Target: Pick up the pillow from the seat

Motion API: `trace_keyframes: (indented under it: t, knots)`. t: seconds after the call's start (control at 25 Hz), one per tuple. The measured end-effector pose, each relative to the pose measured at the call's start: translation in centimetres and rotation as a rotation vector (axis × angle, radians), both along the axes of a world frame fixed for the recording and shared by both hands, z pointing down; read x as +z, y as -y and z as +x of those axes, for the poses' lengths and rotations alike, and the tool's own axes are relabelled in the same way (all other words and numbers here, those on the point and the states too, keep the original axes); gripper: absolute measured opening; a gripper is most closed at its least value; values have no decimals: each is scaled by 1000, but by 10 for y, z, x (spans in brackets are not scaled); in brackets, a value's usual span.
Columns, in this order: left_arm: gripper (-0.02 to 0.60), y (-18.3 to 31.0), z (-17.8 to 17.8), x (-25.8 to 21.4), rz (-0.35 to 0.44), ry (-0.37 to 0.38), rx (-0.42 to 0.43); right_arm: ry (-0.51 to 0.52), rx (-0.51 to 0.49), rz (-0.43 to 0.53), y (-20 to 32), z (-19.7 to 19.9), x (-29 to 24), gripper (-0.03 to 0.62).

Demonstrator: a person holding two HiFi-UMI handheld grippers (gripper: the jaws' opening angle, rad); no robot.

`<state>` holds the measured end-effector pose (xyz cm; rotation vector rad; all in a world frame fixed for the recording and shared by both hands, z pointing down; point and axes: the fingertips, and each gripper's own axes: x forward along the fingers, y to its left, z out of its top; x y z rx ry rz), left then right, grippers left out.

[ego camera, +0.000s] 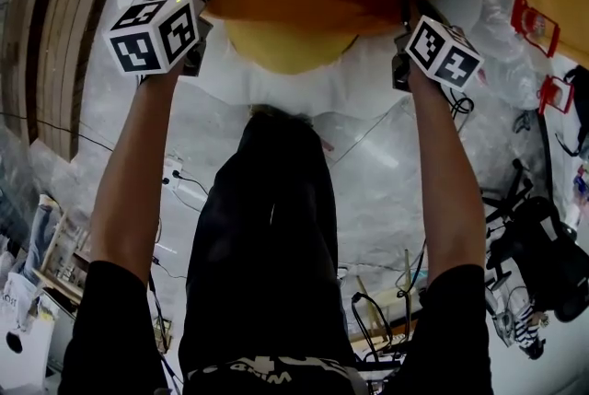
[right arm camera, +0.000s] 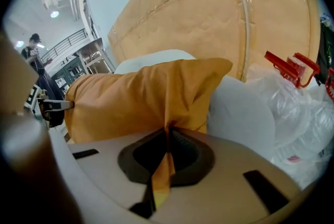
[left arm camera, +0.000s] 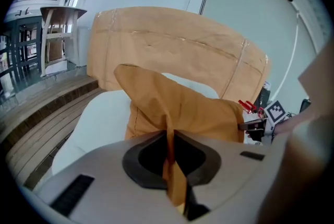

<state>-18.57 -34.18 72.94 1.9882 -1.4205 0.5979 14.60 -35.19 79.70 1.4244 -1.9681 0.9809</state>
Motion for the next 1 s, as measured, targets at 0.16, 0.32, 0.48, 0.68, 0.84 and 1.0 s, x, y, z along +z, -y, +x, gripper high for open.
trace_keyframes:
  t: [0.16,0.32,0.48,0.68,0.84,1.0]
  knots:
    - [26,-5,0,-10,-9,-14,32,12,-8,3,-4,1,-9,26]
    - [25,-9,-2,-29,-4,-30,34,17,-28,29,-2,-3,-31,27]
    - [25,-7,1,-59,19,-55,61,11,-47,83,13,-3,-73,28]
    - [25,-6,9,-120,63,-81,61,34,-27,143,17,5,-143,26]
    - [25,-13,17,-168,81,-78,66,22,-49,165,6,13,-197,27]
    - [23,-17,21,-221,92,-77,73,24,-79,172,-1,18,-250,27]
